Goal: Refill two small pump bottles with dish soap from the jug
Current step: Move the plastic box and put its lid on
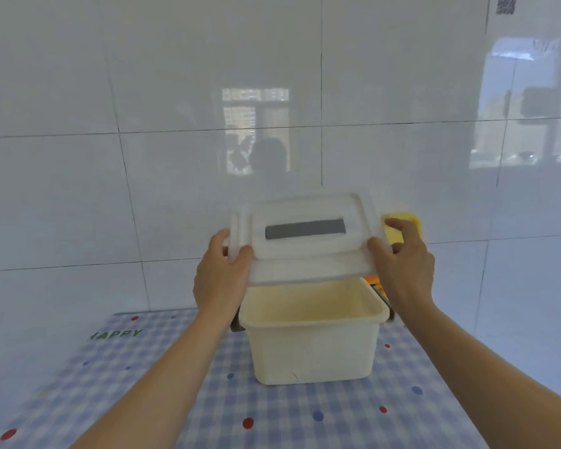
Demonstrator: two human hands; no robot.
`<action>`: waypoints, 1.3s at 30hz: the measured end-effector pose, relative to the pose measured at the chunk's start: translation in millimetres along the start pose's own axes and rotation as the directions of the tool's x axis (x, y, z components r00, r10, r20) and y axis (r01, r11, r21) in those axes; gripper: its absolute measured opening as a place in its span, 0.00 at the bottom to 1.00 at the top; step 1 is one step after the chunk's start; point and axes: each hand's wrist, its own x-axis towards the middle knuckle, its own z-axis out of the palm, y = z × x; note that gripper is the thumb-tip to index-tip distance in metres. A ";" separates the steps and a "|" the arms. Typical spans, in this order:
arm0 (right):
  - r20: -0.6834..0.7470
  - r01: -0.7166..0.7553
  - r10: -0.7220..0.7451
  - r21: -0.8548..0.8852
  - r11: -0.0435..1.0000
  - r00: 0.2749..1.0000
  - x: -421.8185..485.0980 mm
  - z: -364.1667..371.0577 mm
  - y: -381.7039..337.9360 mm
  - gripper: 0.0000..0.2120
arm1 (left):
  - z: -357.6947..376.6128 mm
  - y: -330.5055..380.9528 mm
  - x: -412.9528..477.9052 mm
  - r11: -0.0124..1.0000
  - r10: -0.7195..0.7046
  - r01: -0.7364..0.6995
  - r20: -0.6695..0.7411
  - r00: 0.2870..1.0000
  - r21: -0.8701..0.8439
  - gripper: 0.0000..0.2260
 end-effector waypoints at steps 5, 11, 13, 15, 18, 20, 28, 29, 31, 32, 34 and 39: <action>0.162 -0.194 0.218 -0.148 0.970 0.962 11.0 -0.5 19.4 0.16 | 10.4 -18.7 2.2 0.981 -0.108 0.089 0.102 0.989 0.172 0.15; 0.255 -0.220 0.320 -0.355 0.909 0.912 10.2 4.3 43.9 0.08 | 17.3 -39.5 0.5 0.949 -0.193 0.136 0.185 0.964 0.285 0.13; 0.257 -0.222 0.327 -0.365 0.904 0.909 10.8 6.1 49.1 0.07 | 18.6 -41.9 -1.6 0.953 -0.193 0.142 0.175 0.965 0.266 0.12; 0.271 -0.240 0.339 -0.339 0.909 0.901 11.5 8.0 53.1 0.07 | 19.2 -46.1 -3.0 0.955 -0.205 0.159 0.167 0.965 0.251 0.12; 0.335 -0.326 0.393 -0.240 0.914 0.856 5.7 13.7 54.8 0.07 | 18.4 -52.6 -6.2 0.955 -0.243 0.206 0.167 0.955 0.211 0.15; 0.336 -0.349 0.403 -0.213 0.913 0.851 1.5 18.3 56.1 0.06 | 17.6 -55.3 -6.3 0.957 -0.249 0.214 0.177 0.952 0.197 0.16; 0.364 -0.360 0.381 -0.127 0.924 0.850 -17.2 38.3 45.0 0.04 | -4.5 -68.2 7.2 0.949 -0.287 0.261 0.141 0.947 0.178 0.21; 0.373 -0.358 0.377 -0.121 0.926 0.848 -19.8 43.7 43.0 0.04 | -8.7 -70.5 9.2 0.947 -0.291 0.268 0.126 0.948 0.177 0.20; 0.388 -0.358 0.373 -0.113 0.927 0.843 -25.7 55.7 39.2 0.08 | -19.7 -72.8 10.7 0.944 -0.299 0.278 0.102 0.949 0.178 0.16; 0.395 -0.363 0.374 -0.106 0.926 0.839 -28.6 62.3 37.0 0.10 | -25.2 -74.8 11.7 0.943 -0.302 0.284 0.089 0.949 0.171 0.15; 0.413 -0.380 0.381 -0.087 0.921 0.827 -32.7 74.6 33.0 0.13 | -36.2 -78.7 13.3 0.947 -0.294 0.285 0.044 0.955 0.150 0.15; 0.375 -0.451 0.439 -0.059 0.891 0.817 -31.1 92.2 32.1 0.19 | -55.2 -88.6 14.7 0.950 -0.298 0.298 -0.018 0.954 0.097 0.01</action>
